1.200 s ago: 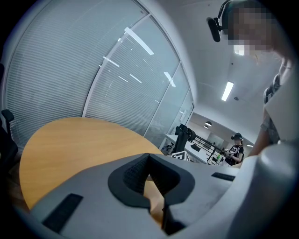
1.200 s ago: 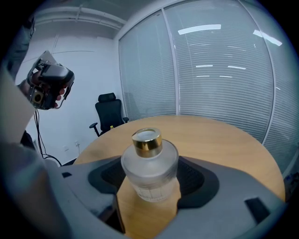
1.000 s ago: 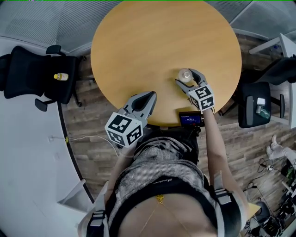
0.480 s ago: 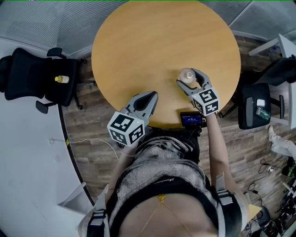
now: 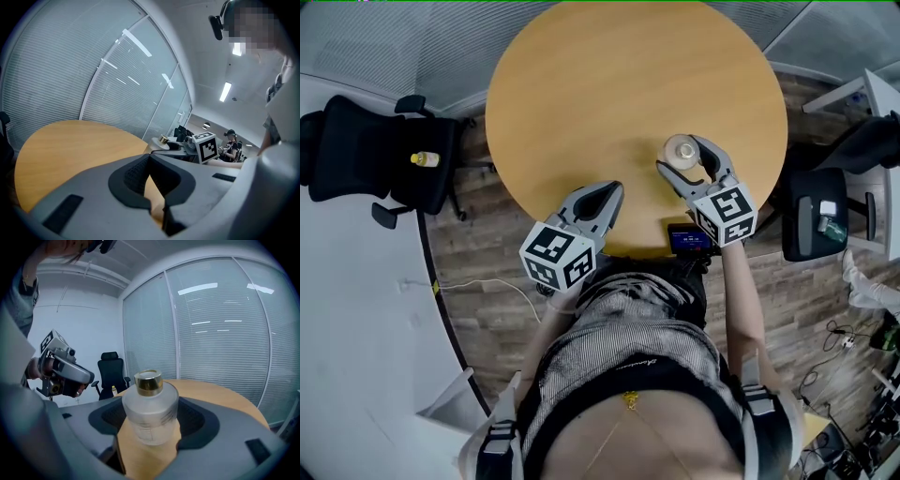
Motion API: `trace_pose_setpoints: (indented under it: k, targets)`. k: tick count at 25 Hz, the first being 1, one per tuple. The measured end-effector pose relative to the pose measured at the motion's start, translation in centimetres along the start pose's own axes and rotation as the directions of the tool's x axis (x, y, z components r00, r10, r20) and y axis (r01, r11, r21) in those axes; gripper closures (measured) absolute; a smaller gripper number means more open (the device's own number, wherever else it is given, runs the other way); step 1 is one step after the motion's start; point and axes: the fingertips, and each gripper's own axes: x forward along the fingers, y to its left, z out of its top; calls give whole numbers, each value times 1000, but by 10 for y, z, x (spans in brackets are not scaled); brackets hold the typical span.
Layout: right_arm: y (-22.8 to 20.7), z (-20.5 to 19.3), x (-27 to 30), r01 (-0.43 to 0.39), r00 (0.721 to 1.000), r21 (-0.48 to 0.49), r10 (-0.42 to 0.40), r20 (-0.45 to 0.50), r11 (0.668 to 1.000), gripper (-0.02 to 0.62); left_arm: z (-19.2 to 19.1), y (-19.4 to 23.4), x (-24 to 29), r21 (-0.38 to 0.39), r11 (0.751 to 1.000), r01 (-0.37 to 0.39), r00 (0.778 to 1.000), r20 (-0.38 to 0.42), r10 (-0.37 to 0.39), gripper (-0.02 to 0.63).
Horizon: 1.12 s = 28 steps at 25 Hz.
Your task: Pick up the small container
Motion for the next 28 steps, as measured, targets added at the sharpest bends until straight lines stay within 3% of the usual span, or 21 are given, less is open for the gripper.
trace_pose_setpoints:
  k: [12,28]
  targets:
    - [11,57,-26,0,997,3,0,75,1000,256,16,-11,1,37,999,21,999,32,-22,601]
    - [22,104,-49,7,988,-17,-4,153,1000,256,32,-22,3,97,995,25,998,60,-31,601]
